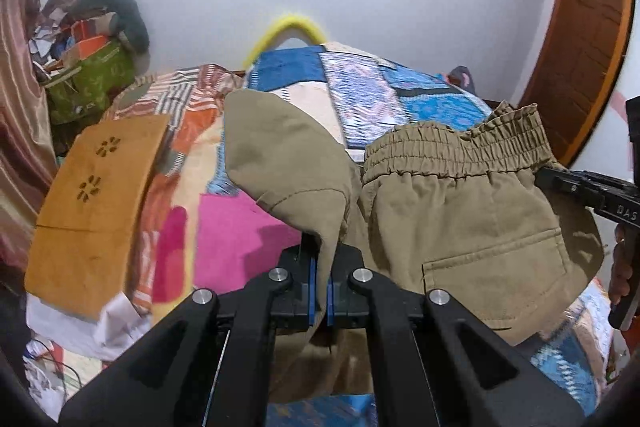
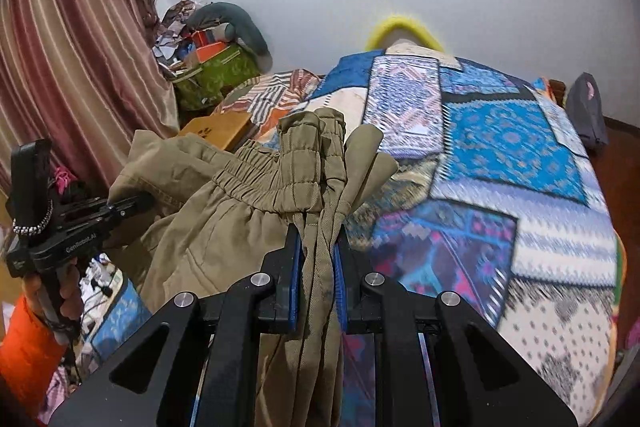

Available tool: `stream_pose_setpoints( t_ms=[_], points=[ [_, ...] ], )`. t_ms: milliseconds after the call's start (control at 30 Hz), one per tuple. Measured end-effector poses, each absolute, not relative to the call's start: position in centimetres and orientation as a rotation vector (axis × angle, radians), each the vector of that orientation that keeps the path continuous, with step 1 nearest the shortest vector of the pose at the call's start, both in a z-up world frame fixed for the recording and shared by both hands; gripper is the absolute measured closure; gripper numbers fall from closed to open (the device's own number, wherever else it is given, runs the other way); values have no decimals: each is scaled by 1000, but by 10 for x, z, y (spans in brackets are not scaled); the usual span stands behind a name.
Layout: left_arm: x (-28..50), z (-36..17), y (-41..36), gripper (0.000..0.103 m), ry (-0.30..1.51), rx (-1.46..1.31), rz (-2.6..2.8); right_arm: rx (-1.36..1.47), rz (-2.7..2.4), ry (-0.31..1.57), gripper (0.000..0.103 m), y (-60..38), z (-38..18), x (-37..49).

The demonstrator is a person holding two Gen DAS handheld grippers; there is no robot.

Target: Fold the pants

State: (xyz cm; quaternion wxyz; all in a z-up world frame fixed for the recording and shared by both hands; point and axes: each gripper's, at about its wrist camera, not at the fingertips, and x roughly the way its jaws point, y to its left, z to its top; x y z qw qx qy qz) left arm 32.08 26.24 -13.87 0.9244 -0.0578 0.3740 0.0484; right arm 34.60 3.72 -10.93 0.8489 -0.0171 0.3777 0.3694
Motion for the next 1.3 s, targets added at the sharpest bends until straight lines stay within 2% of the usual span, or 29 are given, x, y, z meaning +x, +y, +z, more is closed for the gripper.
stream_pose_setpoints(
  t_ms=[400, 667, 833, 900, 1000, 1133, 1200, 1300],
  points=[
    [385, -179, 324, 100, 835, -70, 189, -51, 812, 828, 90, 110, -150, 403],
    [403, -236, 360, 100, 922, -92, 239, -125, 770, 928, 90, 128, -200, 420],
    [402, -265, 383, 92, 981, -151, 262, -173, 729, 1001, 87, 129, -225, 428],
    [402, -275, 392, 83, 1014, -195, 265, -196, 719, 1002, 82, 130, -226, 426],
    [399, -280, 394, 76, 1026, -217, 285, -226, 690, 999, 78, 129, -221, 422],
    [382, -268, 387, 67, 1027, -198, 312, -253, 705, 975, 76, 125, -202, 411],
    [367, -257, 381, 66, 1009, -192, 315, -244, 711, 952, 72, 120, -189, 403],
    [343, -232, 369, 66, 963, -196, 309, -241, 729, 883, 71, 112, -158, 381]
  ],
)
